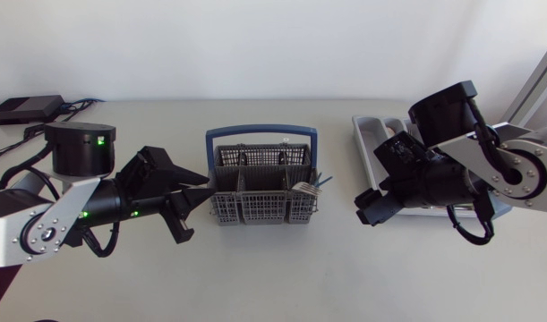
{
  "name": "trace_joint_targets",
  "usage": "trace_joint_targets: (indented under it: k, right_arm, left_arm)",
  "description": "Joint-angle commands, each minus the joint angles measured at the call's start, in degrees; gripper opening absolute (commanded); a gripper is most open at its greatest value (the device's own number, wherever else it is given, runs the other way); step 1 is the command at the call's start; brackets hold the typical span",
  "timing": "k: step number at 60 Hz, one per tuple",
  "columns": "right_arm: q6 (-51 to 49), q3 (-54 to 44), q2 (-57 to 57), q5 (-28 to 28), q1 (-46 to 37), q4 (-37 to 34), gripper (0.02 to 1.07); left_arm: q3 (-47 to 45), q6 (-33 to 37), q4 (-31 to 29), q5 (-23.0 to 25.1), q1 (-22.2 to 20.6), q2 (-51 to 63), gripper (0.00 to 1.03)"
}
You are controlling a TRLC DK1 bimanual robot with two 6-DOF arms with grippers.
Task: Sort the cutlery from the basket into the organizer compartments.
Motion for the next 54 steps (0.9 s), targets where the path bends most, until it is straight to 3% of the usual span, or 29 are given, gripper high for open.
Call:
trace_joint_targets:
  k: [1,19,27,33,54]
  right_arm:
    - [-0.89,-1.44,0.88,0.04,0.48,0.46,0.84]
    - [-0.80,-2.06,1.50,0.13,1.00,1.34,0.85]
    - [-0.63,-1.88,2.38,0.30,1.44,1.34,0.85]
    - [-0.63,-1.71,2.82,0.65,1.79,1.43,0.85]
    - [-0.45,-1.53,3.87,0.92,3.38,2.22,0.88]
  left_arm:
    - [-2.99,2.19,1.29,0.75,0.04,0.62,0.33]
    - [-5.01,4.21,2.52,7.25,2.42,-0.96,0.33]
    - [-5.27,5.18,3.93,7.96,3.03,-0.52,0.33]
    - [-5.54,5.36,6.04,8.48,3.73,0.10,0.24]
    - [-6.77,9.75,9.91,10.15,4.17,2.47,0.24]
